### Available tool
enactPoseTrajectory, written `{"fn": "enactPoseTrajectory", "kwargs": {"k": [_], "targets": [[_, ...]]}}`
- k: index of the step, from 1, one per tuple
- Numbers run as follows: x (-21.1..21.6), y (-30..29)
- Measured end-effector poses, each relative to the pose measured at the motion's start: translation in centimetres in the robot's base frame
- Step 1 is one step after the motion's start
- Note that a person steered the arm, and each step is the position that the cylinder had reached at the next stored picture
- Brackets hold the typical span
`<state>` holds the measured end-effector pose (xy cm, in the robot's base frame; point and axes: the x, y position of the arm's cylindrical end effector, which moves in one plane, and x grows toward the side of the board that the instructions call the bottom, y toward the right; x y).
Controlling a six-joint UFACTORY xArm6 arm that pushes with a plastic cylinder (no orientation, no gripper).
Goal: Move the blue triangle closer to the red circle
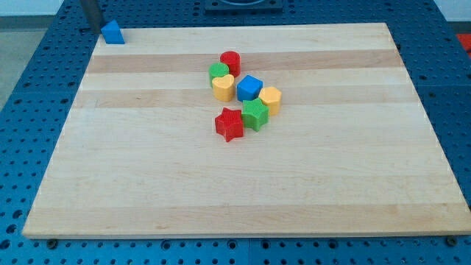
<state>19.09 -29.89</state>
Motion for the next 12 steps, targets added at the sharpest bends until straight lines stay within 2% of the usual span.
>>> {"fn": "enactPoseTrajectory", "kwargs": {"k": [5, 12], "targets": [[3.1, 3.2], [5.7, 14.1]]}}
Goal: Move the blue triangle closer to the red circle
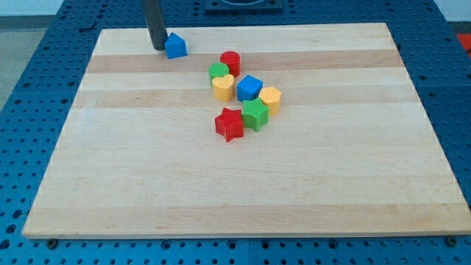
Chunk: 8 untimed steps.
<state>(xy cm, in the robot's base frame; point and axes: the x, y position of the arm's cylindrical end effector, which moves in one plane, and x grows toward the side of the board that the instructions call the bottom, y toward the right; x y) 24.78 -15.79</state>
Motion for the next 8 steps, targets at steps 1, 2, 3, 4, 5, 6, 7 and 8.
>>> {"fn": "enactPoseTrajectory", "kwargs": {"k": [1, 2, 3, 4, 5, 6, 7, 8], "targets": [[0.0, 0.2], [0.6, 2.3], [1.0, 4.8], [1.3, 6.9], [1.2, 7.2], [0.7, 7.1], [0.7, 5.3], [1.9, 3.3]]}}
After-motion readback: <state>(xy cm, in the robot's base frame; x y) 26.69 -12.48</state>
